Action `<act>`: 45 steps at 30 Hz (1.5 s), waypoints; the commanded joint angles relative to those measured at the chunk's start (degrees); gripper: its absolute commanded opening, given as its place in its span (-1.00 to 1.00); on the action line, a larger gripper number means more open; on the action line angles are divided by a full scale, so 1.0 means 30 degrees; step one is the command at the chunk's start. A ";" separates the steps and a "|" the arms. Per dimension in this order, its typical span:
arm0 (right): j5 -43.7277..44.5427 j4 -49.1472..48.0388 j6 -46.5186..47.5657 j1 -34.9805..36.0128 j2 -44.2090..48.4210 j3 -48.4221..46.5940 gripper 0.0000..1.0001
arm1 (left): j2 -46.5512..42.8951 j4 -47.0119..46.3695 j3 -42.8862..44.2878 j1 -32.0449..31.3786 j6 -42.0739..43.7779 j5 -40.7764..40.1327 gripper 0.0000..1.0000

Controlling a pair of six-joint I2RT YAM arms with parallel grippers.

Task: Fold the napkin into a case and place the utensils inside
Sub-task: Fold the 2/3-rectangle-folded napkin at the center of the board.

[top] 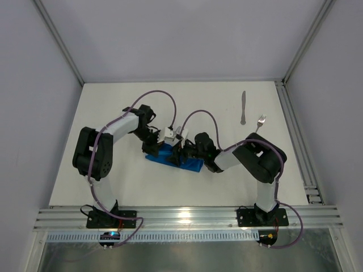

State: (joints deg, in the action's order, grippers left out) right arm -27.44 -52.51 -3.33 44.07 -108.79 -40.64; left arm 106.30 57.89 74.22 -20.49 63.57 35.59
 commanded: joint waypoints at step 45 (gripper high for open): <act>-0.1193 -0.0659 -0.0675 -0.0394 -0.2084 -0.0163 -0.92 | -0.2095 -0.2599 -0.0391 0.3344 -0.4085 0.2693 0.24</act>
State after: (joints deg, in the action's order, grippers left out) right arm -29.78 -53.08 -4.80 43.11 -113.40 -40.51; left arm 101.73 51.03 74.74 -10.09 49.98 41.71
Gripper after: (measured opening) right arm 0.046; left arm 0.615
